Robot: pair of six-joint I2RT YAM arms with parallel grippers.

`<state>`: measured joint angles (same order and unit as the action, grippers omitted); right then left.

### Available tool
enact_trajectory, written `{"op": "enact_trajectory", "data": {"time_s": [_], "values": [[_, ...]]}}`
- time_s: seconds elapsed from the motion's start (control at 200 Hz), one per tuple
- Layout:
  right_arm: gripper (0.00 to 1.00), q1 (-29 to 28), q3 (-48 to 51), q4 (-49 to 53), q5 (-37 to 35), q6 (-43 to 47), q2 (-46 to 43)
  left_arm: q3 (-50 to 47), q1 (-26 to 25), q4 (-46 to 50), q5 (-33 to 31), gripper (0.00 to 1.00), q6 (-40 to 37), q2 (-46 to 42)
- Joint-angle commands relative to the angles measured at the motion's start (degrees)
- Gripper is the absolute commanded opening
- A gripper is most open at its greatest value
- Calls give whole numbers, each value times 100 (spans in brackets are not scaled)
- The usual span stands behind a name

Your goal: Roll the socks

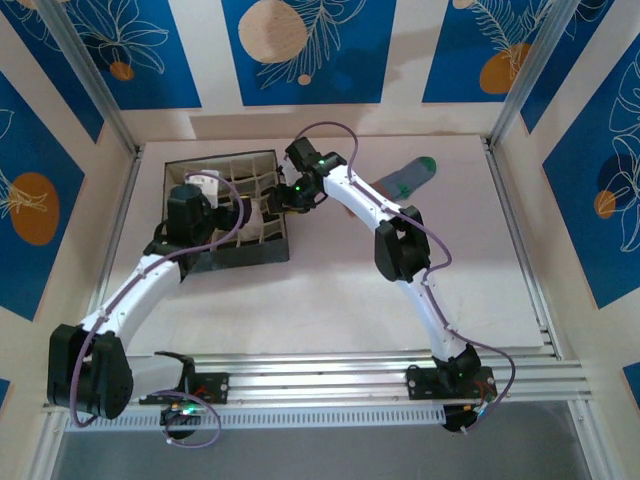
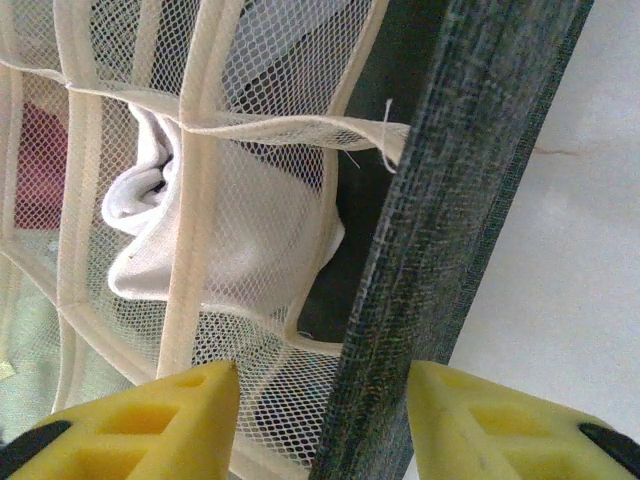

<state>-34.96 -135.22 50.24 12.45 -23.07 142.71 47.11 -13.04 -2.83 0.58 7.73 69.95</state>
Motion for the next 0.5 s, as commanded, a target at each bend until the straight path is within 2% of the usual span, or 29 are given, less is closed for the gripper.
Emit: {"op": "enact_trajectory", "data": {"time_s": [0.0,0.15,0.36,0.495], "values": [[49,183,129,48,179,265,-587,246,-74,294,744,94,201,231],[50,454,695,37,202,439,-1089,534,-548,412,738,89,203,759],[51,1125,1483,172,-244,582,-1450,1264,-1307,796,439,87,59,1565],[44,1577,1316,422,-435,685,-1105,1581,-1662,915,282,84,-50,1982]]}}
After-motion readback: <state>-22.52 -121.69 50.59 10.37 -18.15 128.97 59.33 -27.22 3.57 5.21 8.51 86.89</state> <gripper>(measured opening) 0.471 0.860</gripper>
